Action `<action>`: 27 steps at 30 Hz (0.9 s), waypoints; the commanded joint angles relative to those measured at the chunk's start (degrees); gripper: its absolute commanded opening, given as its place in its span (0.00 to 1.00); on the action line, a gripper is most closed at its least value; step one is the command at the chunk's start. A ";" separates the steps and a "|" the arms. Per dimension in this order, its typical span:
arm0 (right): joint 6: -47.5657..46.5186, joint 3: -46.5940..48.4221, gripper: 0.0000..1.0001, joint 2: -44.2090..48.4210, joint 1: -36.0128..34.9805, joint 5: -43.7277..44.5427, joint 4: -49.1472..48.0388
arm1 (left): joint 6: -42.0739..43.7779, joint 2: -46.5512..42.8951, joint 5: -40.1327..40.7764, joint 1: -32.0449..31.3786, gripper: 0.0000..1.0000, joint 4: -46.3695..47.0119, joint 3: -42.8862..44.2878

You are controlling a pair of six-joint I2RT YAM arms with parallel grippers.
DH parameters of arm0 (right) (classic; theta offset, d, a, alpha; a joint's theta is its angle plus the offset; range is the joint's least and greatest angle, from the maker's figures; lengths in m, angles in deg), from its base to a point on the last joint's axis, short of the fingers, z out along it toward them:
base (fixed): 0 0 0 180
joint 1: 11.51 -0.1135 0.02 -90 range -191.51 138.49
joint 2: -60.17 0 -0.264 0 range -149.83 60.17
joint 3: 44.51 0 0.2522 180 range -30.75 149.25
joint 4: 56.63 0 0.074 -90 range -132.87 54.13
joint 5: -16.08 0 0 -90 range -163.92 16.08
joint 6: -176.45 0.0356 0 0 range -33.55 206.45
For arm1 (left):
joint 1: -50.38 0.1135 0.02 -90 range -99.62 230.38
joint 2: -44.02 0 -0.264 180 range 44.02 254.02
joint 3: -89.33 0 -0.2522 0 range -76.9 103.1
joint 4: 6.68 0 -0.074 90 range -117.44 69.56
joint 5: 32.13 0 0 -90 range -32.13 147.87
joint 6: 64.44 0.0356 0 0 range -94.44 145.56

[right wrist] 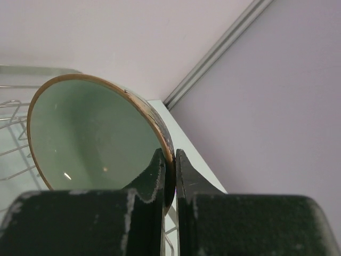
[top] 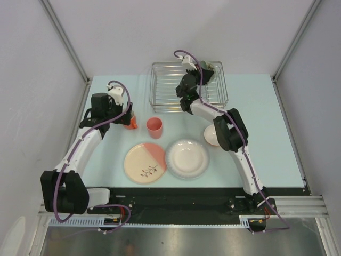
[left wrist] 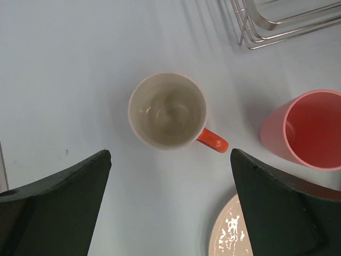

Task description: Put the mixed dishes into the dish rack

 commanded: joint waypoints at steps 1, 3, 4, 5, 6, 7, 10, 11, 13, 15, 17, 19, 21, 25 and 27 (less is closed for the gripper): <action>-5.44 2.73 0.00 0.11 1.90 -1.16 -11.07 | 0.19 -0.60 -1.14 0.76 1.00 2.02 -0.53; -4.90 3.17 0.00 0.03 2.42 -1.60 -9.93 | -0.25 -0.51 -1.58 0.93 1.00 2.11 -0.44; -3.51 3.35 0.00 0.03 2.95 -2.30 -9.05 | -0.34 -0.33 -1.76 1.02 1.00 2.11 -0.53; -2.19 3.78 0.00 -0.06 3.22 -2.57 -7.39 | -0.42 -0.33 -1.85 1.02 1.00 2.11 -0.53; -1.13 3.96 0.00 -0.06 3.57 -2.92 -3.89 | -0.51 -0.16 -2.28 1.02 1.00 2.20 -0.53; -0.17 4.23 0.00 -0.41 4.18 -3.62 -2.46 | -0.51 0.11 -2.20 1.02 1.00 2.29 -0.53; 4.14 5.89 0.00 -1.47 4.97 -3.45 3.42 | -0.69 0.55 -2.29 1.02 1.00 2.29 -0.35; 6.33 6.42 0.00 -2.34 5.32 -3.53 4.83 | -0.69 0.64 -2.29 1.02 1.00 2.29 -0.27; 8.18 7.56 0.00 -3.05 5.42 -3.80 8.26 | -0.77 0.90 -2.29 1.11 1.00 2.29 -0.18; 10.20 8.18 0.00 -4.27 5.59 -3.80 10.37 | -0.69 1.16 -2.37 1.11 1.00 2.37 0.00; 11.70 8.97 0.00 -5.33 5.68 -3.62 12.04 | -0.43 1.43 -2.20 1.11 1.00 2.37 0.17; 12.93 9.06 0.00 -6.56 5.94 -3.54 13.28 | -0.25 2.04 -1.85 1.11 1.00 2.20 0.79; 13.81 8.97 0.00 -7.26 6.03 -3.36 14.24 | -0.16 2.39 -1.67 1.20 1.00 1.94 1.40; 17.15 9.06 0.00 -8.85 6.12 -3.27 16.97 | -0.60 2.66 -2.37 1.20 1.00 2.02 1.49; 18.30 9.06 0.00 -9.03 6.21 -3.45 18.55 | -1.13 2.75 -2.55 1.20 1.00 2.02 1.49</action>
